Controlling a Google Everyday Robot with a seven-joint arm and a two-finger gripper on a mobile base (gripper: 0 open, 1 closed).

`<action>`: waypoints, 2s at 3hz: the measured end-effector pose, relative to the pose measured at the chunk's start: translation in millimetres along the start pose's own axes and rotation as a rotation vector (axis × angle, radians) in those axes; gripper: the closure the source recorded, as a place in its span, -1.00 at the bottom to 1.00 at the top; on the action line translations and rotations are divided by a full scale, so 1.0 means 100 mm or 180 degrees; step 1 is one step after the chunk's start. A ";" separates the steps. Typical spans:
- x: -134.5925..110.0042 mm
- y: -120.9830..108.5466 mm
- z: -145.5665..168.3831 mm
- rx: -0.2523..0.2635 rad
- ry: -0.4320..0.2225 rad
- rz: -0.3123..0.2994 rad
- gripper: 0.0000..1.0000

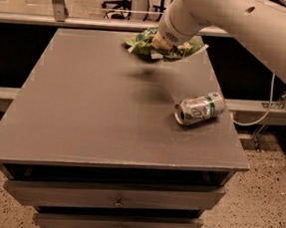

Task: Move green jalapeno chip bag near green rice chip bag

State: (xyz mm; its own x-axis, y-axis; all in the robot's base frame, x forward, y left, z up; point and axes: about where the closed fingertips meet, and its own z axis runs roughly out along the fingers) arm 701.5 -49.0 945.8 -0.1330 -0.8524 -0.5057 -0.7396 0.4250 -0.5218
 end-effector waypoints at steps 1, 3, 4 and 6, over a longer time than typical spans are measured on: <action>0.36 -0.42 0.08 0.0097 -0.0003 0.0061 1.00; 0.77 -0.86 0.39 -0.0017 -0.0277 0.0203 0.32; 0.77 -0.91 0.62 -0.0123 -0.0524 0.0302 -0.30; 0.73 -0.91 0.79 -0.0200 -0.0657 0.0351 -1.00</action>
Offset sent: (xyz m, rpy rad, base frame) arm 0.1013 -0.1173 -0.0141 0.0981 -0.0155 0.0075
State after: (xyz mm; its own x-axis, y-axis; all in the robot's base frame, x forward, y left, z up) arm 811.3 -126.5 902.3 -0.0825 -0.7188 -0.6903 -0.7686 0.4869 -0.4150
